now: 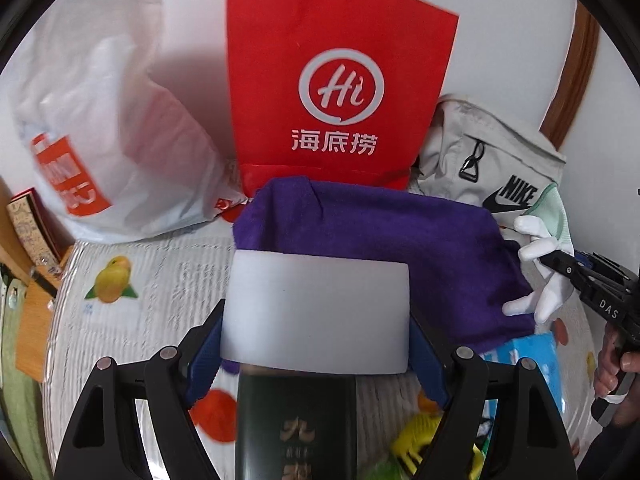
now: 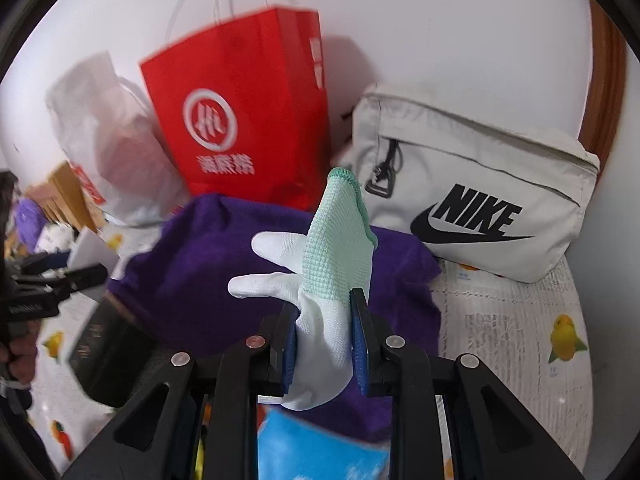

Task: Organize soft objects
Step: 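Carry both onto the purple towel, left gripper releasing the sponge while right lowers the glove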

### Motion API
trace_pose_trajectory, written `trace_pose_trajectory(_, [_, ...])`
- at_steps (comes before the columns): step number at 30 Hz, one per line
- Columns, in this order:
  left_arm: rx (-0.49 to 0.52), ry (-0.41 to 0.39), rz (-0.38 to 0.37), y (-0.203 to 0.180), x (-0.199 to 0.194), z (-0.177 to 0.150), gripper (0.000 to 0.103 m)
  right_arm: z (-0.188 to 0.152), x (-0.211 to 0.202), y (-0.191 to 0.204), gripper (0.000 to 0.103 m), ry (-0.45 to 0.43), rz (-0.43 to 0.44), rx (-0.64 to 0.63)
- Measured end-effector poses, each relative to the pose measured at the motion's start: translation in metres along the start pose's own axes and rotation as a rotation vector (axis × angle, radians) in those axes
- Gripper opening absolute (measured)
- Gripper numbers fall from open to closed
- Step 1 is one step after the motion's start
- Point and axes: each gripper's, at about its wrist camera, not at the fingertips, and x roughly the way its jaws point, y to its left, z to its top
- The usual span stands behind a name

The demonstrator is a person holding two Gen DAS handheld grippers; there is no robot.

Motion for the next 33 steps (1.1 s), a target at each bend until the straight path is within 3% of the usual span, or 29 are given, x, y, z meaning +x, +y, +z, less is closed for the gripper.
trace_pose_trajectory(6, [0.027, 0.026, 0.018, -0.002, 0.036, 0.023, 0.080, 0.013, 0.040, -0.015, 0.024, 0.082, -0.038, 0.005])
trace_pose_trajectory(9, [0.017, 0.056, 0.001, -0.001, 0.054, 0.032, 0.080, 0.015, 0.056, -0.016, 0.024, 0.121, -0.036, -0.010])
trace_pose_trajectory(15, [0.039, 0.081, 0.038, -0.007, 0.084, 0.048, 0.080, 0.012, 0.082, -0.017, 0.024, 0.201, -0.018, -0.040])
trace_pose_trajectory(28, [0.006, 0.162, 0.052, -0.007, 0.133, 0.071, 0.081, 0.005, 0.107, -0.021, 0.026, 0.256, -0.011, -0.027])
trace_pose_trajectory(33, [0.003, 0.193, 0.030, -0.011, 0.142, 0.073, 0.082, 0.007, 0.098, -0.018, 0.058, 0.223, -0.018, -0.043])
